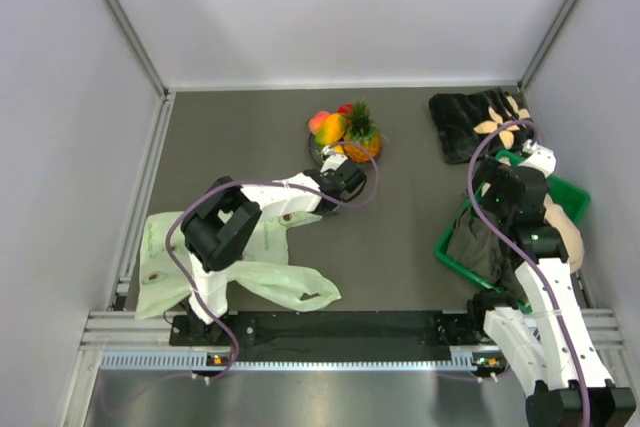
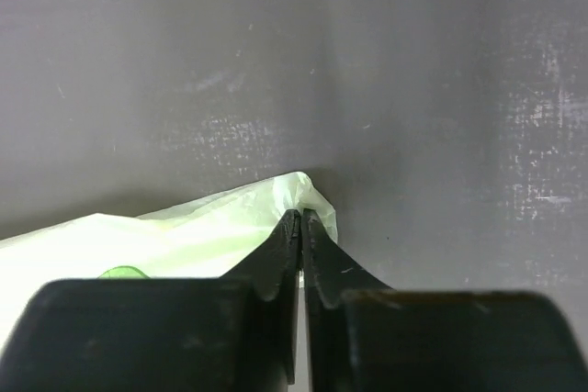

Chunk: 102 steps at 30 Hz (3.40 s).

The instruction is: Place the fruits into the plastic bag

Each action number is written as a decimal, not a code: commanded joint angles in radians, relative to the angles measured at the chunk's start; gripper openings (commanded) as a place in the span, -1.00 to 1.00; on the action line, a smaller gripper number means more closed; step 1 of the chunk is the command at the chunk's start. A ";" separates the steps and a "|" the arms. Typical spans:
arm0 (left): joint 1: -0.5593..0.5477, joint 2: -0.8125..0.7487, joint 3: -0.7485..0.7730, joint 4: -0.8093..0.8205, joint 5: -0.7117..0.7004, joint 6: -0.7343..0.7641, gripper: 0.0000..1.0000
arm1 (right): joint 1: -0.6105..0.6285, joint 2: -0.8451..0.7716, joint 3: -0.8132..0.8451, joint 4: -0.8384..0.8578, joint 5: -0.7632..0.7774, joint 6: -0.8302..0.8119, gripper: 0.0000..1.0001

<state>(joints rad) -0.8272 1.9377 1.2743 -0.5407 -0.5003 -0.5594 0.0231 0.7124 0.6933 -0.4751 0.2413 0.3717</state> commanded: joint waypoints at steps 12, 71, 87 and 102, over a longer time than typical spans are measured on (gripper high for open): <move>0.028 -0.264 0.204 0.054 0.149 -0.028 -1.00 | -0.011 0.018 0.152 0.046 -0.207 -0.108 0.80; 0.361 -0.528 0.341 0.326 0.942 -0.349 -1.00 | 0.647 0.588 0.488 0.513 -0.379 -0.252 0.08; 0.362 -0.533 0.323 0.332 0.959 -0.352 -1.00 | 0.649 0.683 0.505 0.535 -0.453 -0.261 0.05; 0.396 -0.546 0.316 0.344 0.962 -0.344 -1.00 | 0.649 0.644 0.397 0.494 -0.499 -0.266 -0.18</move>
<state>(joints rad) -0.4438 1.4258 1.5837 -0.2680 0.4419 -0.9108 0.6590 1.4075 1.1114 0.0132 -0.2108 0.1123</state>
